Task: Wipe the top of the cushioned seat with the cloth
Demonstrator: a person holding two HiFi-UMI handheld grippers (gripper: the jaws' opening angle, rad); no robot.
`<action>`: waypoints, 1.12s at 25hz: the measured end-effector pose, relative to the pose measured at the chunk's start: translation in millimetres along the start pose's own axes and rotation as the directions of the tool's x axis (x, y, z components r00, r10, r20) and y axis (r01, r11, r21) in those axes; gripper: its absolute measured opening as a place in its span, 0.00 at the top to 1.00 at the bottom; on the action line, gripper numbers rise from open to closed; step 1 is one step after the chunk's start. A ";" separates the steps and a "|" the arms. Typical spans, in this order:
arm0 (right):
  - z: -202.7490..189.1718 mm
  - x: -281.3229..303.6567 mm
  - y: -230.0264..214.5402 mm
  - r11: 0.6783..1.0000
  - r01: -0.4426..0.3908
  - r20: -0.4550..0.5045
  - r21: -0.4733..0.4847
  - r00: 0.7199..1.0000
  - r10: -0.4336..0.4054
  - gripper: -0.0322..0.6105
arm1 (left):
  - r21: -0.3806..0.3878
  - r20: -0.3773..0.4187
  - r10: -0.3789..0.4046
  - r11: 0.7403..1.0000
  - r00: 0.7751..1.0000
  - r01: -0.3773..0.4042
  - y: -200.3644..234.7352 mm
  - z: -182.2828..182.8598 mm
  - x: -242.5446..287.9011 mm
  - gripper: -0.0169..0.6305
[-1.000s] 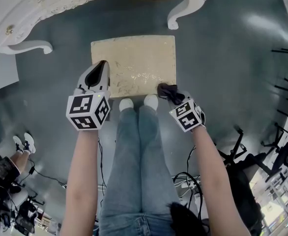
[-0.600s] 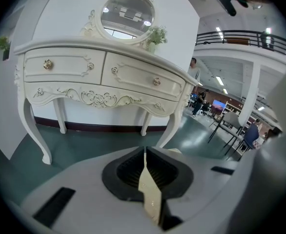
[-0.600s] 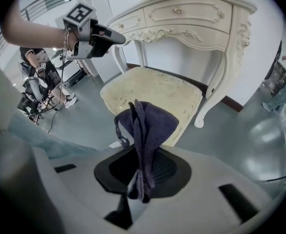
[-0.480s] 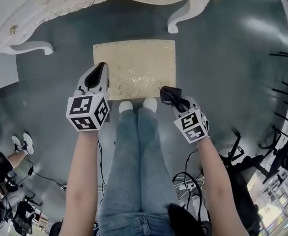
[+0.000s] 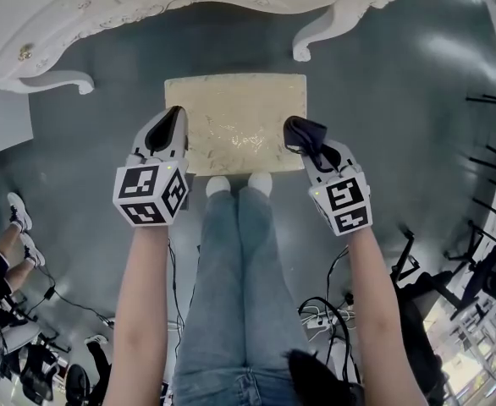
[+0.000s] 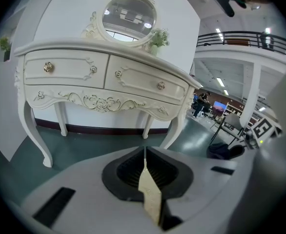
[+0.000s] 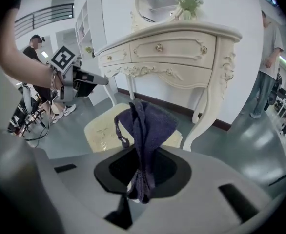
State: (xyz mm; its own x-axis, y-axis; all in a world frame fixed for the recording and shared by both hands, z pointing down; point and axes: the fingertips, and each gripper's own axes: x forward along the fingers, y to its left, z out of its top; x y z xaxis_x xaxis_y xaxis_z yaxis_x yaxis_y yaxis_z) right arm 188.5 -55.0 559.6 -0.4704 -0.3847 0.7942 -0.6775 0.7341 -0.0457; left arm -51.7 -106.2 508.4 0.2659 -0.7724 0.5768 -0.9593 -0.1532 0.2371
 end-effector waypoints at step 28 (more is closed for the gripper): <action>74.2 89.9 -75.5 0.999 0.025 -0.032 -0.030 0.999 -0.026 0.88 | -0.048 -0.004 0.048 0.998 0.999 -0.049 27.5 0.1 12.4 0.95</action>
State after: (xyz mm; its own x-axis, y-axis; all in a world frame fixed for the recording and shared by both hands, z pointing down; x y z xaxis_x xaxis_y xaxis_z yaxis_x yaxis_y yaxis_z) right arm 155.4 -186.5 589.4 -0.4348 -0.3855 0.8138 -0.6715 0.7409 -0.0078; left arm -74.8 -120.1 522.0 0.2195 -0.7765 0.5907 -0.9655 -0.0857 0.2461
